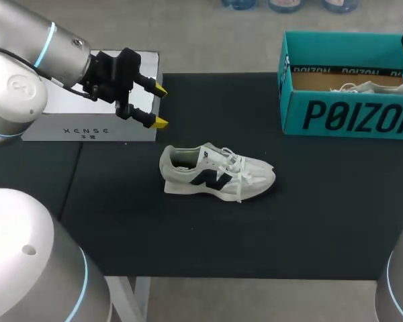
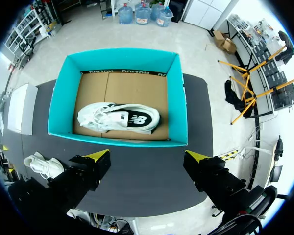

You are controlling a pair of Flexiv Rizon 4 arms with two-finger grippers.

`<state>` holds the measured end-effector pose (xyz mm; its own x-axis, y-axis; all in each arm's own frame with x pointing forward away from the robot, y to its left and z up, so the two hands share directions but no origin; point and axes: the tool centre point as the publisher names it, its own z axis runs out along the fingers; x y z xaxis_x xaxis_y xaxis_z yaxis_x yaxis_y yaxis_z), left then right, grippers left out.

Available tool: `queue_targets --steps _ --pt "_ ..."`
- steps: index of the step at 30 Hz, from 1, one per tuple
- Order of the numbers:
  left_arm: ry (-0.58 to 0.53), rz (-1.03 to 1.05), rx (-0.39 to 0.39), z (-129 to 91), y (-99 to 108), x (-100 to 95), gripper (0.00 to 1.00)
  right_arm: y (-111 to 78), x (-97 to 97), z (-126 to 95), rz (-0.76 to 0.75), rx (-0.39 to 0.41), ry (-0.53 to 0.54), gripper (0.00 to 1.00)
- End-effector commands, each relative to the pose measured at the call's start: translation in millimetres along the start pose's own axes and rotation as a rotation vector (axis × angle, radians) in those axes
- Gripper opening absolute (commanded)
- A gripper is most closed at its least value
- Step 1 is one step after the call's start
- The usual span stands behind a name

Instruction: Take the shoe out of the shoebox, open the shoe tongue, remove and reinsert the insole, then place the shoe into the shoebox

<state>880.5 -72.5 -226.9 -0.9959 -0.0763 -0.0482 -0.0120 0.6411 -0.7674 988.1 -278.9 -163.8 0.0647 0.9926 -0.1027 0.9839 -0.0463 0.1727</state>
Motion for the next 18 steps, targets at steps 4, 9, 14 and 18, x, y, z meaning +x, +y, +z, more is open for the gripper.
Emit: queue_targets --steps 4,9,14,18 --pt "0.002 0.001 0.001 1 1 -1.1 1.0 0.4 -0.2 0 0.001 0.0 0.001 1.0" --pt "-0.012 0.039 0.01 14 18 10.0 1.0 0.4 -0.2 0 0.001 0.0 0.001 1.0" --pt "0.011 0.042 0.042 17 46 18.5 1.0 0.4 -0.2 0 0.001 0.0 0.001 1.0" --pt "0.077 0.02 0.114 21 61 21.0 1.0 0.4 -0.2 0 0.001 0.0 0.001 1.0"
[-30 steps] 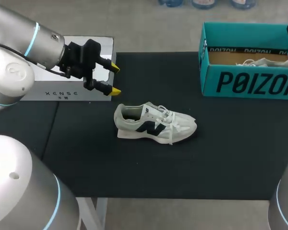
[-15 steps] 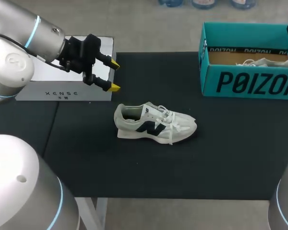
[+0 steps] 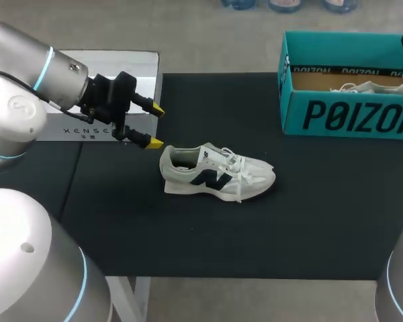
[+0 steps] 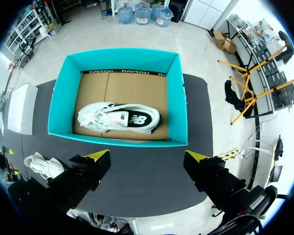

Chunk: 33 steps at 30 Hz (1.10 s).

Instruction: Take the shoe out of the shoebox, open the shoe tongue, remove and reinsert the insole, then place the shoe into the shoebox

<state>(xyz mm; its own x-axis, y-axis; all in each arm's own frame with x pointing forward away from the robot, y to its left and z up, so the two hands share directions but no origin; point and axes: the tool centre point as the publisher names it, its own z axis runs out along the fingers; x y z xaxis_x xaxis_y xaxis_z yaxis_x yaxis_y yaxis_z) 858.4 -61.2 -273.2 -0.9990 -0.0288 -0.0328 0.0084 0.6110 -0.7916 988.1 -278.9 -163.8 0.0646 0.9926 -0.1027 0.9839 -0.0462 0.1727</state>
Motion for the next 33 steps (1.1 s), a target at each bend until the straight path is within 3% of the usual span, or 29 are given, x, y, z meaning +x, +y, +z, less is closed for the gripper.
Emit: queue_targets --steps 1,9,33 --pt "0.026 0.002 0.094 1 19 -1.6 1.0 0.3 -0.2 0 0.001 0.0 0.001 1.0" --pt "0.068 0.037 0.168 10 37 0.1 1.0 0.3 -0.2 0 0.001 0.0 0.001 1.0" --pt "0.11 -0.002 0.201 66 86 -7.6 1.0 0.3 -0.2 0 0.001 0.0 0.001 1.0"
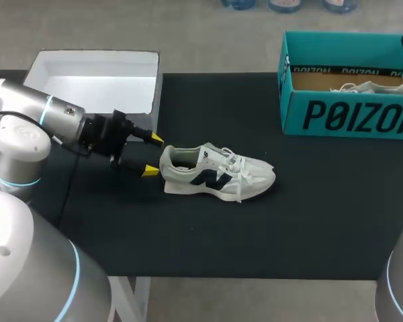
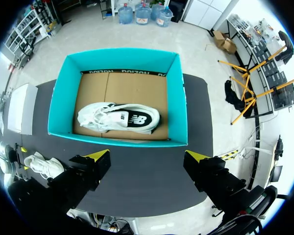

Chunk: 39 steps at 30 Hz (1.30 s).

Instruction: Take the shoe out of the shoebox, open the shoe tongue, remove and reinsert the insole, then place the shoe into the shoebox

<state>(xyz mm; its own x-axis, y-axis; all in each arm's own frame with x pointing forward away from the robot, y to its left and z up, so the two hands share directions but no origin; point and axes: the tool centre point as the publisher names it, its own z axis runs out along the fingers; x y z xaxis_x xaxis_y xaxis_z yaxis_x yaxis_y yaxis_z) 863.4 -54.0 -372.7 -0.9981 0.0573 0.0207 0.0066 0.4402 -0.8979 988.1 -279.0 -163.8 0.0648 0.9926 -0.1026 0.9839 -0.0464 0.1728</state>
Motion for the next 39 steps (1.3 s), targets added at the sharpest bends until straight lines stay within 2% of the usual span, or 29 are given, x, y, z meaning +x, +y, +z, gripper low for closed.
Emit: queue_targets --steps 1,10,19,32,34,35,36,37,39 --pt "0.007 -0.005 -0.002 11 6 -7.1 1.0 0.4 -0.1 0 0.001 0.0 0.001 1.0" --pt "0.008 -0.041 -0.003 31 19 -8.9 1.0 0.4 -0.1 0 0.001 0.0 0.001 1.0" --pt "0.037 -0.047 0.0 43 23 -7.5 1.0 0.4 -0.1 0 0.001 0.0 0.001 1.0" --pt "0.041 -0.062 -0.069 64 28 0.8 1.0 0.4 -0.1 0 0.001 0.0 0.001 1.0" --pt "0.032 -0.071 -0.081 66 29 1.8 0.91 0.4 -0.1 0 0.001 0.0 0.001 1.0" --pt "0.03 -0.072 -0.077 66 30 1.9 0.84 0.4 -0.1 0 0.001 0.0 0.001 1.0" --pt "0.021 -0.08 -0.074 67 30 2.2 0.49 0.4 -0.1 0 0.001 0.0 0.001 1.0" --pt "0.017 -0.084 -0.075 68 30 2.4 0.38 0.4 -0.1 0 0.001 0.0 0.001 1.0" --pt "0.009 -0.089 -0.074 70 30 3.2 0.02 0.4 -0.1 0 0.001 0.0 0.001 1.0"
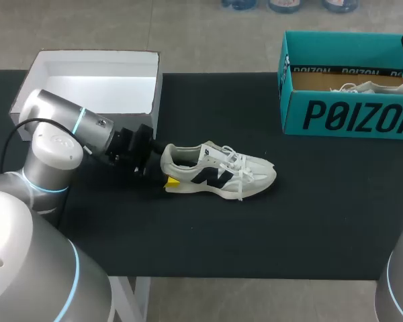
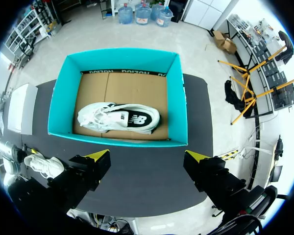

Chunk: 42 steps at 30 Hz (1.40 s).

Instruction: Take the shoe out of the shoebox, open the shoe tongue, remove and reinsert the insole, then place the shoe into the shoebox

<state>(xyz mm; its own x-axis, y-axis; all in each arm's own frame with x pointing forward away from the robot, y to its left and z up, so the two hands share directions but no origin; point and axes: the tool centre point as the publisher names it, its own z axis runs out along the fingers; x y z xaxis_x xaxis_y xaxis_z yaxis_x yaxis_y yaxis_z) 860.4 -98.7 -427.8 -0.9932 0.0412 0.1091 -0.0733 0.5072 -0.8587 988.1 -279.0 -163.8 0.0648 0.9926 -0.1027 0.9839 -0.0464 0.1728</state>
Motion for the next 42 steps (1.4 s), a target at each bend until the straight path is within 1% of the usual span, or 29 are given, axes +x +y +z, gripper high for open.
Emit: queue_targets --steps 1,5,10,13,37,39,42 --pt "-0.019 -0.004 -0.001 6 -1 4.5 0.0 0.4 -0.1 0 0.001 0.0 0.001 1.0" --pt "-0.058 -0.011 -0.007 9 -3 8.1 0.0 0.4 -0.1 0 0.001 0.0 0.001 1.0" --pt "-0.072 -0.025 0.003 11 -4 12.7 0.0 0.4 -0.1 0 0.001 0.0 0.001 1.0" --pt "-0.058 -0.045 0.023 12 -4 13.7 0.0 0.4 -0.1 0 0.001 0.0 0.001 1.0" --pt "-0.058 -0.045 0.023 12 -4 13.7 0.0 0.4 -0.1 0 0.001 0.0 0.001 1.0" --pt "-0.058 -0.045 0.023 12 -4 13.7 0.0 -4.6 5.9 -5 0.002 -0.002 -0.028 1.0" --pt "-0.058 -0.045 0.023 12 -4 13.7 0.0 -21.0 19.5 -3 0.058 0.038 -0.079 1.0"
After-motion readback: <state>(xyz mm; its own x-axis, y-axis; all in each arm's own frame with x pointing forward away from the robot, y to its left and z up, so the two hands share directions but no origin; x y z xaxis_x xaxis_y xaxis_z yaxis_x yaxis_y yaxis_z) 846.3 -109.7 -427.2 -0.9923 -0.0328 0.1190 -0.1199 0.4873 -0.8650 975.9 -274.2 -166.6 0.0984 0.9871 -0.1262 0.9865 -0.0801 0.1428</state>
